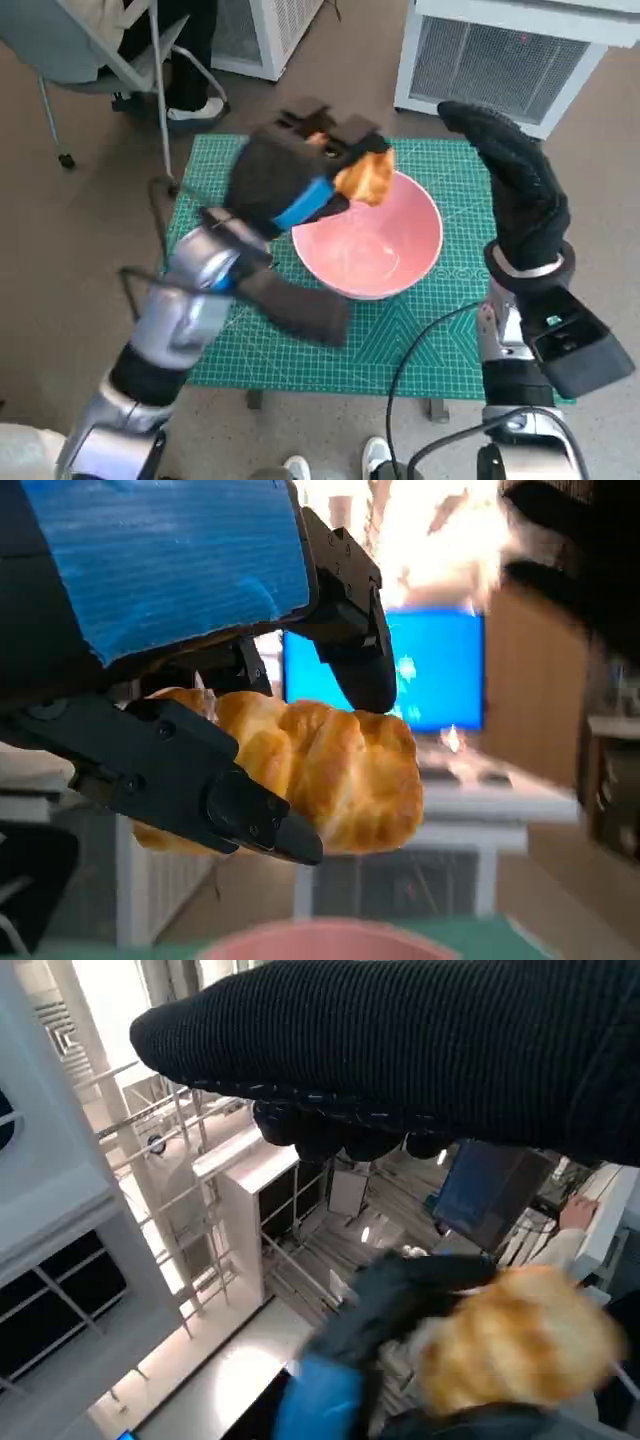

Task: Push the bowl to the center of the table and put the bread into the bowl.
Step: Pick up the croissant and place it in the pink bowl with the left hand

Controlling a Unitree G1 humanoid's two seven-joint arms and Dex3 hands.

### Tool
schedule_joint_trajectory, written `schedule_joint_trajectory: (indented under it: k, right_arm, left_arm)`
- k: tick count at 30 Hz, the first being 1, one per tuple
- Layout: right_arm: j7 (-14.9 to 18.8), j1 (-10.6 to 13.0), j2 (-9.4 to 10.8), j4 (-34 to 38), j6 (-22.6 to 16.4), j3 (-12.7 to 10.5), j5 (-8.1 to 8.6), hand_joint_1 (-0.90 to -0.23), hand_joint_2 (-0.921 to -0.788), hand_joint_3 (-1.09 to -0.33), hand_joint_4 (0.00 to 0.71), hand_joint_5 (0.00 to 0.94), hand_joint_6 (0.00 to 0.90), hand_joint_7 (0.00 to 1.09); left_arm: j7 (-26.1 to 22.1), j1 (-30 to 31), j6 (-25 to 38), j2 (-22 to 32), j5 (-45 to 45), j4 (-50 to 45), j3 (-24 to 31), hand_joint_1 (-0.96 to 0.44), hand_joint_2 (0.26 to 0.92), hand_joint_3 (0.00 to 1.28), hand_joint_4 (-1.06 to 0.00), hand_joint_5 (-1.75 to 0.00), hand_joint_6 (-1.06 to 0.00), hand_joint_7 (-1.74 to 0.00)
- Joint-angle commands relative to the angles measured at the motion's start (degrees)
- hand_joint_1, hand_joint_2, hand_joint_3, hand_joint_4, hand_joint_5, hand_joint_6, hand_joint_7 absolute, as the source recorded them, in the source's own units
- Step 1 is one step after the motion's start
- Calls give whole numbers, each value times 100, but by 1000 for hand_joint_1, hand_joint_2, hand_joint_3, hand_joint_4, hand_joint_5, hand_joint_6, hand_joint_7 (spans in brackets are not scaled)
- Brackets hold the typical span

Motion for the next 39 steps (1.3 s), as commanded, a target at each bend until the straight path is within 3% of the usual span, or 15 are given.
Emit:
schedule_joint_trajectory:
  k: [1, 6, 10, 12, 14, 15, 16, 17, 19, 23, 29, 39]
  right_arm:
    - [-34, 177, 4, -37, 69, 5, -50, -603, -921, -743, 287, 0, 113, 440]
    - [-59, 235, -6, -143, 113, 4, -61, -607, -921, -744, 286, 0, 105, 453]
    - [-89, 264, 1, -185, 133, 8, -81, -613, -921, -743, 286, 0, 99, 463]
    - [-107, 279, 3, -208, 139, 10, -94, -615, -921, -743, 285, 0, 96, 469]
    - [-120, 297, 3, -235, 146, 13, -101, -616, -921, -743, 285, 0, 94, 473]
    - [-126, 304, 3, -248, 150, 14, -103, -616, -921, -743, 285, 0, 92, 476]
    - [-133, 311, 3, -264, 157, 15, -107, -616, -921, -743, 285, 0, 91, 478]
    - [-142, 316, 4, -278, 163, 17, -112, -616, -921, -743, 285, 0, 90, 480]
    - [-161, 330, 5, -310, 175, 19, -121, -615, -921, -743, 285, 0, 87, 486]
    - [-184, 343, 9, -331, 182, 27, -127, -615, -921, -744, 285, 0, 82, 495]
    - [-202, 323, 23, -277, 166, 37, -136, -615, -921, -744, 285, 0, 76, 506]
    - [-207, 281, 52, -198, 140, 55, -139, -615, -921, -741, 288, 2, 69, 521]
  left_arm:
    - [75, -376, -129, -153, 7, 890, -229, 1, 919, 40, -724, -1233, -674, -1014]
    - [-64, -538, -200, -275, -118, 1460, -362, 1, 920, 99, -669, -1283, -589, -1100]
    - [-246, -596, -294, -324, -288, 1737, -390, 1, 919, 162, -488, -1511, -648, -1007]
    - [-392, -628, -376, -333, -398, 1880, -397, 4, 920, 184, -502, -1519, -589, -1043]
    - [-578, -649, -470, -312, -523, 1996, -405, 2, 921, 217, -477, -1453, -517, -1209]
    - [-659, -657, -505, -298, -572, 2036, -407, -121, 921, 260, -466, -1097, -466, -1328]
    - [-821, -666, -529, -277, -663, 2071, -392, -165, 921, 276, -489, -920, -448, -1370]
    - [-936, -675, -548, -260, -732, 2097, -381, -197, 919, 263, -498, -613, -383, -1255]
    - [-1283, -694, -622, -202, -965, 2139, -325, -225, 920, 179, -404, -251, -354, -639]
    - [-1796, -694, -754, -43, -1376, 2047, -192, -331, 921, 133, -246, -52, -291, -214]
    - [-2227, -572, -1014, 245, -1956, 1729, 109, -431, 921, 117, -126, -7, -245, -87]
    - [-2184, 20, -1460, 818, -2516, 760, 674, -518, 921, 127, -44, -5, -203, -35]
